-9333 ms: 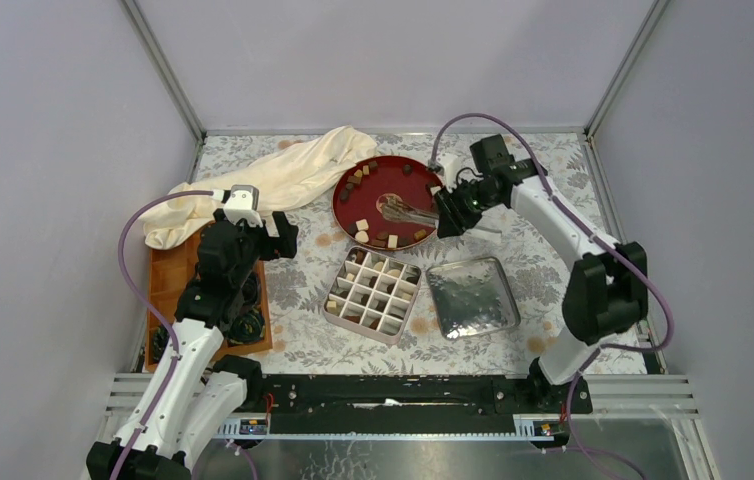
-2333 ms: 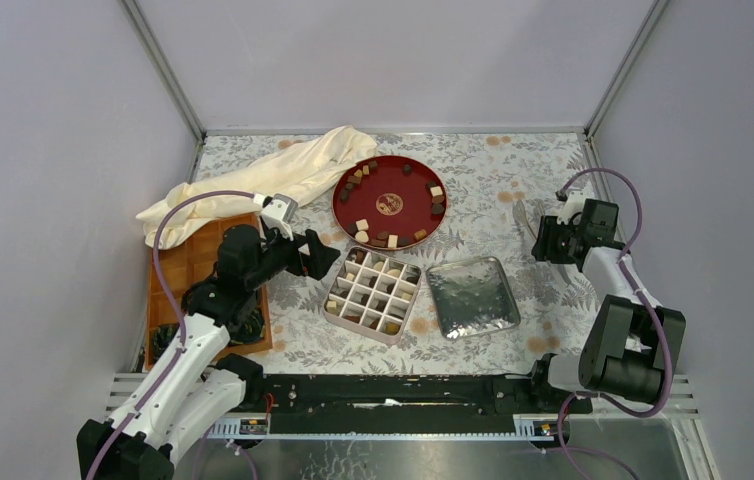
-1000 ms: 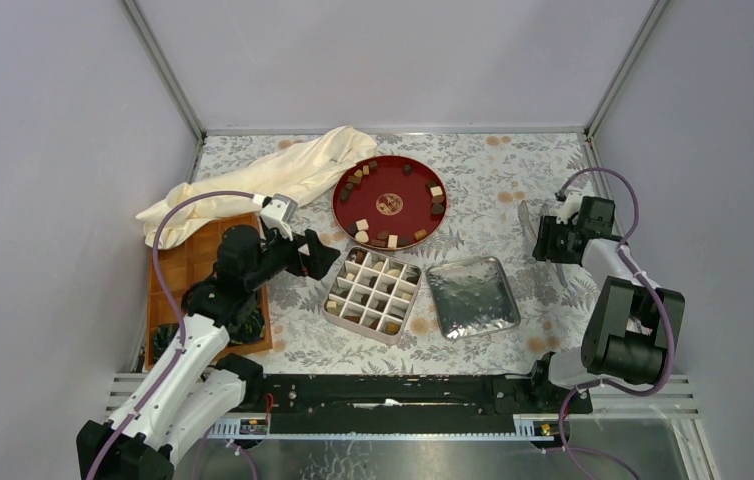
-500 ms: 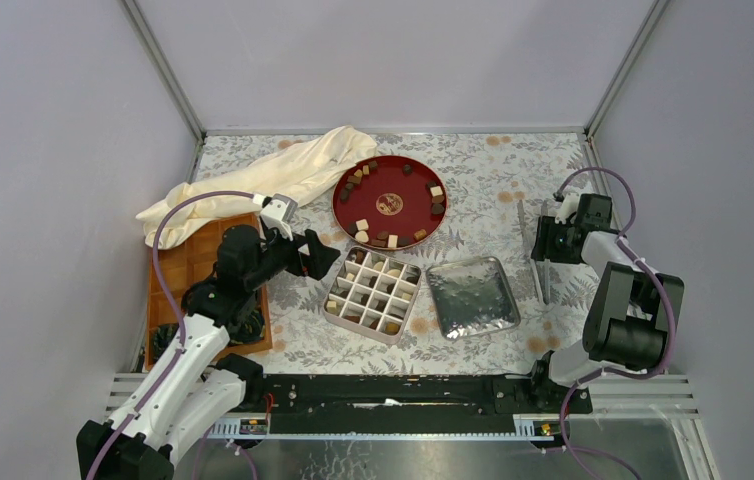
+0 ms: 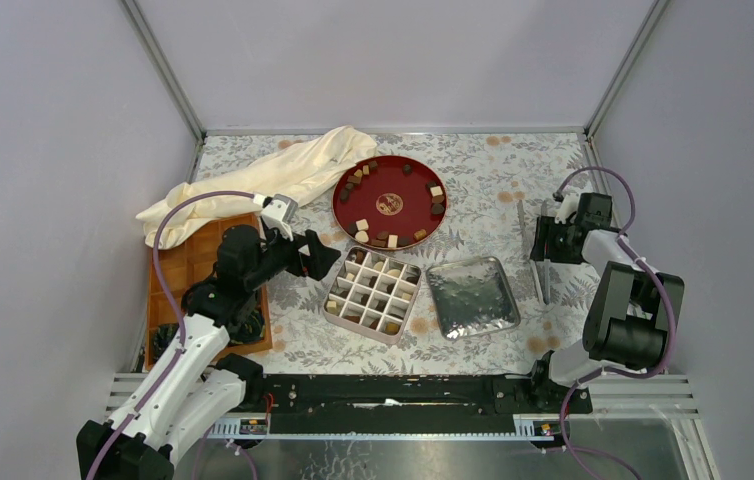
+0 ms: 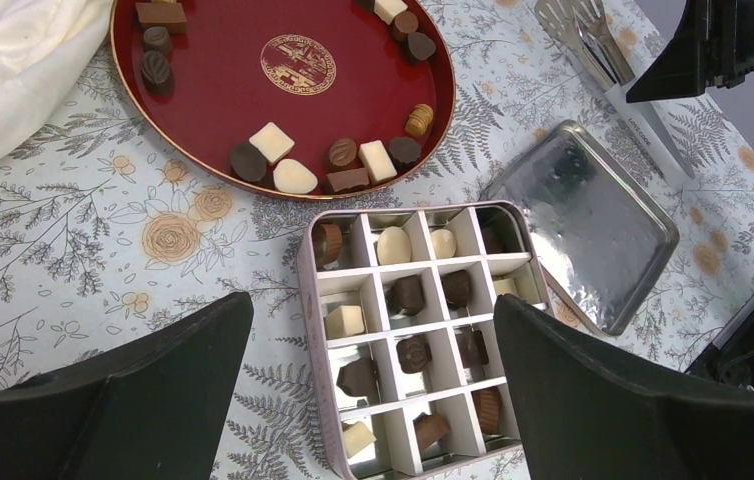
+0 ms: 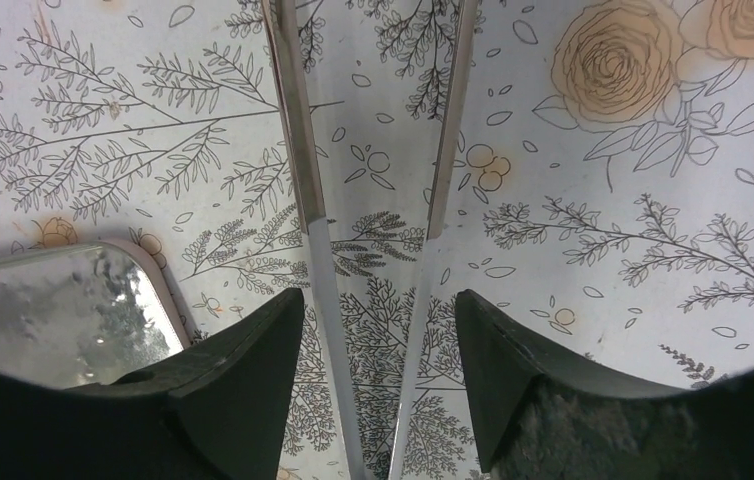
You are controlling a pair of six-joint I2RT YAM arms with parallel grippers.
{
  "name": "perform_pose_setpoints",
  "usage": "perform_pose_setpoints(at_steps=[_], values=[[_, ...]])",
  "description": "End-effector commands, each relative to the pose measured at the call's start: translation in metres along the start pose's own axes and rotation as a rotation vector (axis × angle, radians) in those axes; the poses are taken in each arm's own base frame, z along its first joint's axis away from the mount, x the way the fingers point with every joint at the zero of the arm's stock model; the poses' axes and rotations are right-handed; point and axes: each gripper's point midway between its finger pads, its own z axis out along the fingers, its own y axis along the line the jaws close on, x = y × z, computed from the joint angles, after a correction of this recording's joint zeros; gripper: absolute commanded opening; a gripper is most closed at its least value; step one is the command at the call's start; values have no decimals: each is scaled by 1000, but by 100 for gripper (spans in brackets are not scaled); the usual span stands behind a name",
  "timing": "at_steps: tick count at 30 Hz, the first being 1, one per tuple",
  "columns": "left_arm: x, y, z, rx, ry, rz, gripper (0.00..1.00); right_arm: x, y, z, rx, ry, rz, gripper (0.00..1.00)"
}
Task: Pack the chocolate
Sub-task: Place the clamp at the center of the board.
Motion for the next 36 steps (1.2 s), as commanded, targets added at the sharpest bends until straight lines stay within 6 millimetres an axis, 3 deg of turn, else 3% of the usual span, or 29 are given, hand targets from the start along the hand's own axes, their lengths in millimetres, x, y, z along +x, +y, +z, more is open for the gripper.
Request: perform_pose_setpoints(at_steps=[1,8,14,18,22,24,30,36], values=[[-6,-5,1,24,-20,16,99,-34,-4,-22,25,-91,-47,66],[1,12,6,-60,9,15,99,-54,19,-58,-61,-192,-152,72],[17,20,16,-71,81,16,99,-82,81,-117,-326,-430,-289,76],[35,29,29,-91,179,-10,92,-106,133,-174,-588,-617,-399,99],[49,41,40,-134,278,-45,84,-112,176,-226,-895,-744,-425,100],[59,48,46,-170,328,-76,78,-107,180,-224,-951,-748,-423,100],[89,55,62,-229,489,-75,60,-80,172,-180,-941,-665,-354,100],[103,54,73,-259,582,-53,51,-79,166,-167,-920,-611,-340,100]])
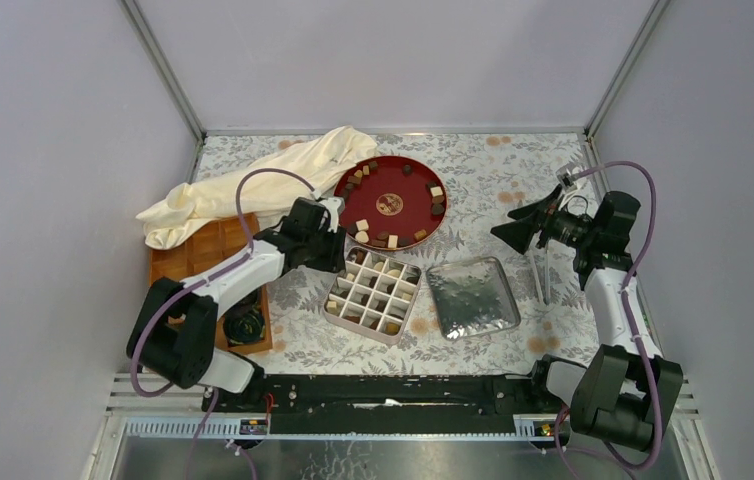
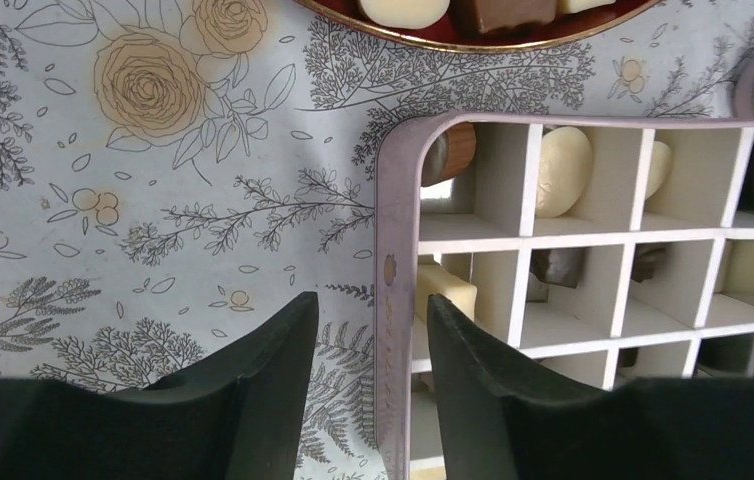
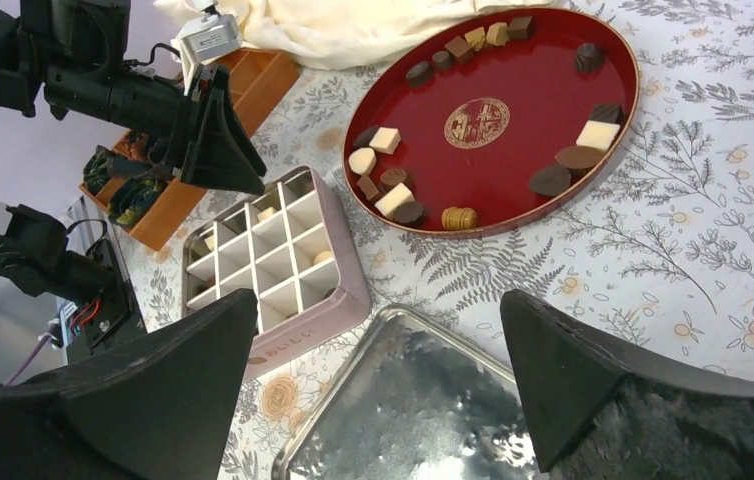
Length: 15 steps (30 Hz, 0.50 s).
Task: Pack the chocolate
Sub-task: Place the clamp at the center of the board, then pick up the packing box from the center of the board.
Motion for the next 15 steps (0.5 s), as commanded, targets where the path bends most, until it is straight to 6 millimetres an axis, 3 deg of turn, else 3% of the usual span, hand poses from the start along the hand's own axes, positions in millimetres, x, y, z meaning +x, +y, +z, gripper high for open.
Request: perform_pose_setpoints(at_steps=[1,8,15], values=[[-5,-1,4,-51,34,24,49,-11,4,0,-32,11,-69,100],[6,2,11,-88,92,38,32,-10,6,-1,-37,12,-76,100],[12,-3,16,-81,124,48,30,-7,5,0,-43,17,-69,100]])
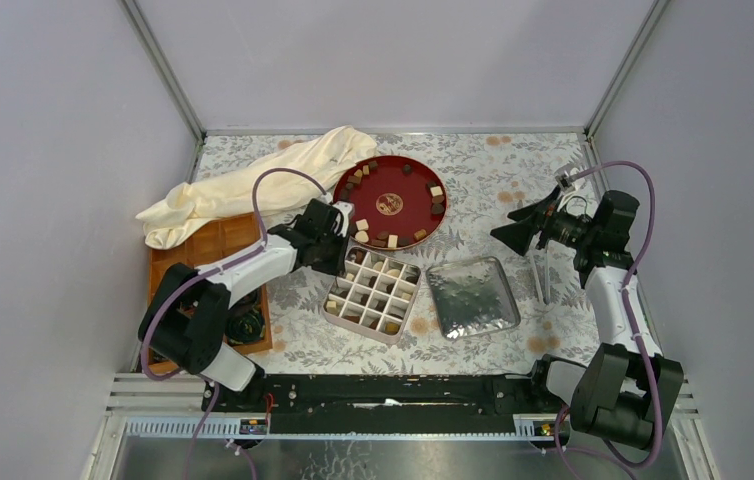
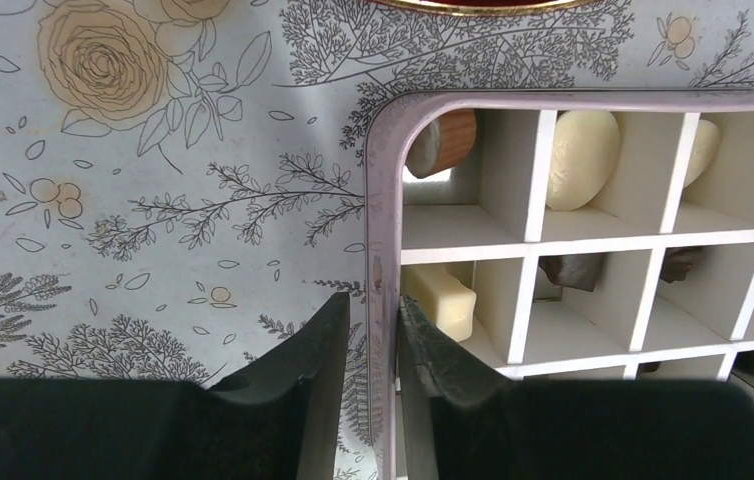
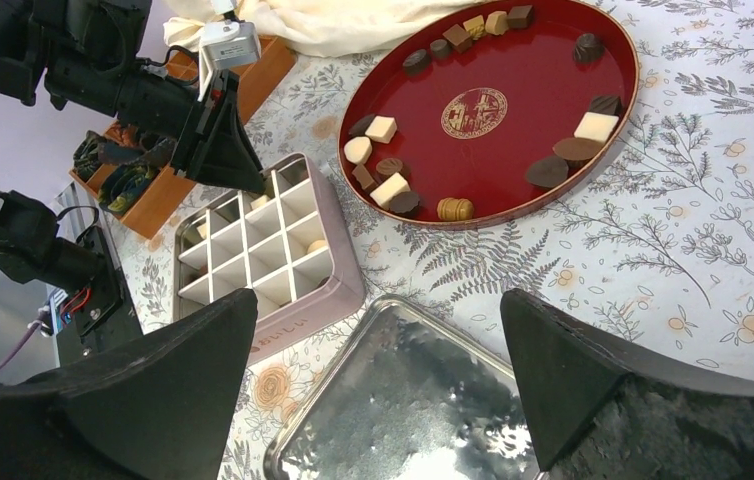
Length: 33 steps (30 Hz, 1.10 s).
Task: Pack the chocolate
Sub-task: Pick up the packing box from the center of the board.
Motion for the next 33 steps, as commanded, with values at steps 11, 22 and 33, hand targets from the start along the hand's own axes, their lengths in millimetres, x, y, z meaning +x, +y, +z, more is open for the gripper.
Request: perform_pose_setpoints(at_steps=[11,22,33], values=[[2,-3,2,-43,28,15,8,-14,10,-1,-55,-6,-60,100],[-2,-2,-15,-81,-58,50,0,-12,9,0,-56,1,-52,100],[-15,-8,-29,-64,-172,48,0,-12,9,0,-62,3,-48,100]])
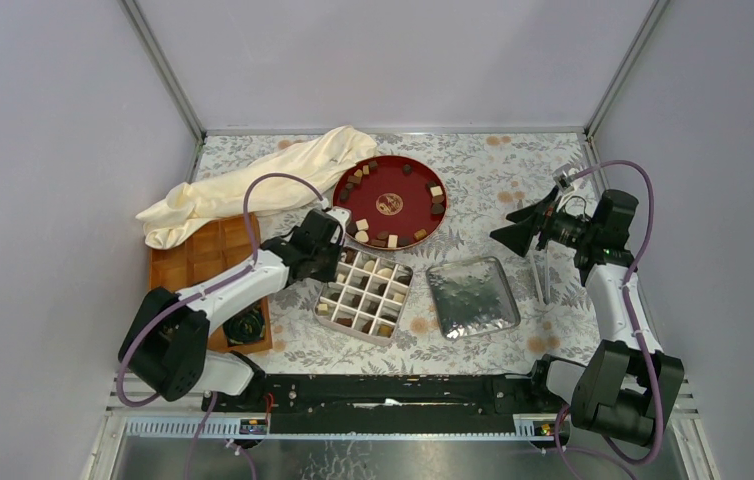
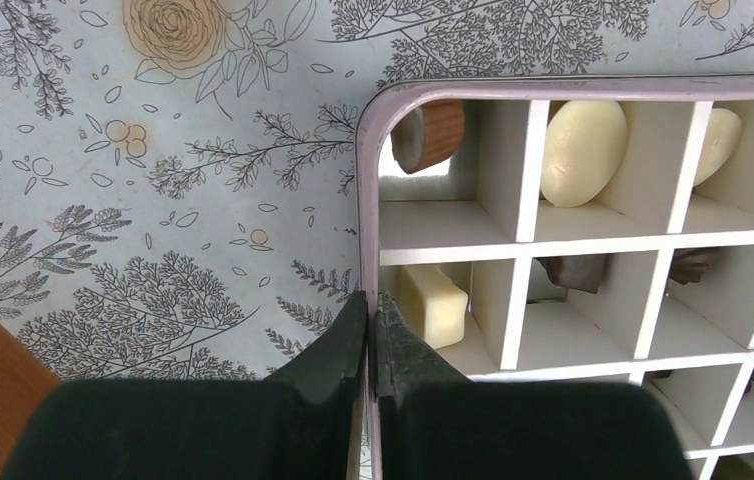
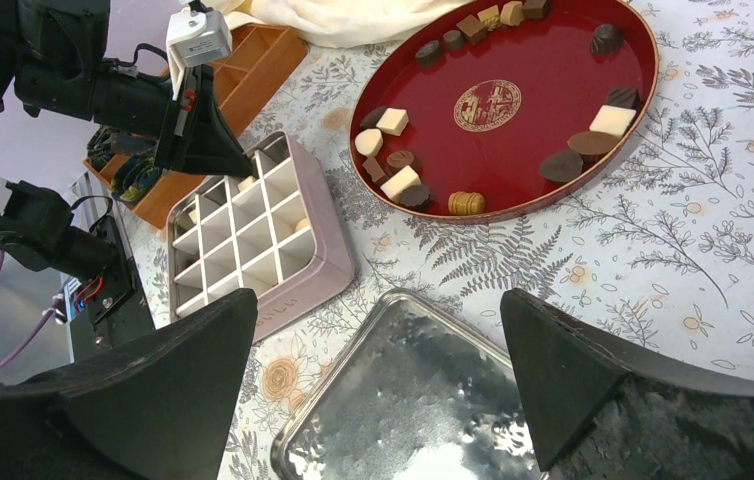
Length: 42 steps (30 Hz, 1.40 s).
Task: Pack the chocolate
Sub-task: Pick up the packing box from the center of the board.
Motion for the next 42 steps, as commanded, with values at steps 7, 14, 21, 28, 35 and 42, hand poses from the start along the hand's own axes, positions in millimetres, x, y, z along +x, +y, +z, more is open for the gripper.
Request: perform_pose_setpoints(at_steps=[7,14,21,28,35,42], values=[[-39,-6,-19,30,-214,1,0,-17,9,-1,-41,-14,-59,100],[-50,-8,-29,42,-299,2,0,-19,11,-1,-42,-17,-65,100],[-60,-10,-37,54,-367,-17,0,-20,12,-2,-45,-19,-69,100],[-72,-7,-51,48,-467,-50,0,-19,13,-1,-50,-20,-62,100],[-80,-4,-64,53,-566,-119,0,-19,13,-1,-49,-20,-65,100],[-99,3,-96,45,-744,-242,0,-18,12,-1,-50,-20,-62,100]])
